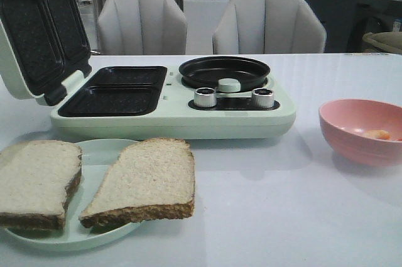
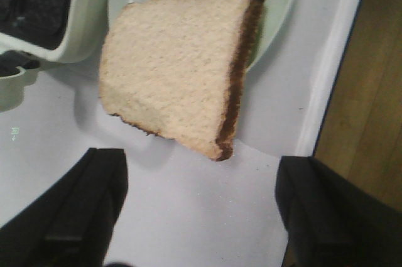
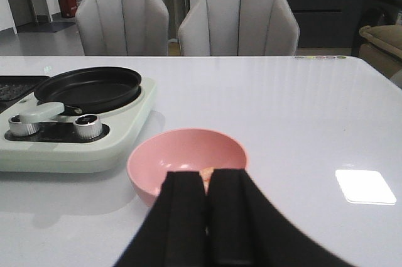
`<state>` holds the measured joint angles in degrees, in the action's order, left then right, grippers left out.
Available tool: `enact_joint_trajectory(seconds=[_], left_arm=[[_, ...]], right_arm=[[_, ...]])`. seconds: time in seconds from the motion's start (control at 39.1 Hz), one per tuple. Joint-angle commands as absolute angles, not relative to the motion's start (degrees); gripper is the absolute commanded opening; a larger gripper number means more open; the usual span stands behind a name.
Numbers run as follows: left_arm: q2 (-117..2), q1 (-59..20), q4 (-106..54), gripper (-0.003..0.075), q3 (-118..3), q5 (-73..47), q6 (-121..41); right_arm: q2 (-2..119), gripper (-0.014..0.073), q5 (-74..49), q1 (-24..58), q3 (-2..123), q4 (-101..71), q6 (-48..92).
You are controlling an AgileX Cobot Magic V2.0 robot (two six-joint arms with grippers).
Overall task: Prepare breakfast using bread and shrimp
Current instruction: 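Lower the left gripper and grasp the bread slice nearest it on the plate, then lift the bread slice with the left gripper toward the sandwich maker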
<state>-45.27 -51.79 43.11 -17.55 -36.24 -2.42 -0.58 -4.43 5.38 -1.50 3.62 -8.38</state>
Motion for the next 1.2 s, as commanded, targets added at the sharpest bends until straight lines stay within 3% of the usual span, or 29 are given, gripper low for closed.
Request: enact_joint_trajectory(seconds=[0.0,0.38,1.07,1.18], left_arm=[[-50.3,-52.7,46.6,0.0545,-19.0,-33.6,-1.9],[-64.9,-52.4,59.4,0.0545,-20.8,-31.7,12.9],[-84.2,-46.1,73.1,0.0544,-26.0,-32.1,19.3],[-86.6,-44.6,75.0,0.0508,-27.2,-32.2,19.3]], right_arm=[[-1.8,0.0142,0.4,5.4,-0.6,3.7,-8.1],[-1.8,0.0142,0.4,5.4,-0.6,3.7,-8.1],[-1.8,0.0142,0.4,5.4,-0.6,3.7,-8.1],[-1.8,0.0142,0.4,5.4,-0.6,3.7,-8.1]])
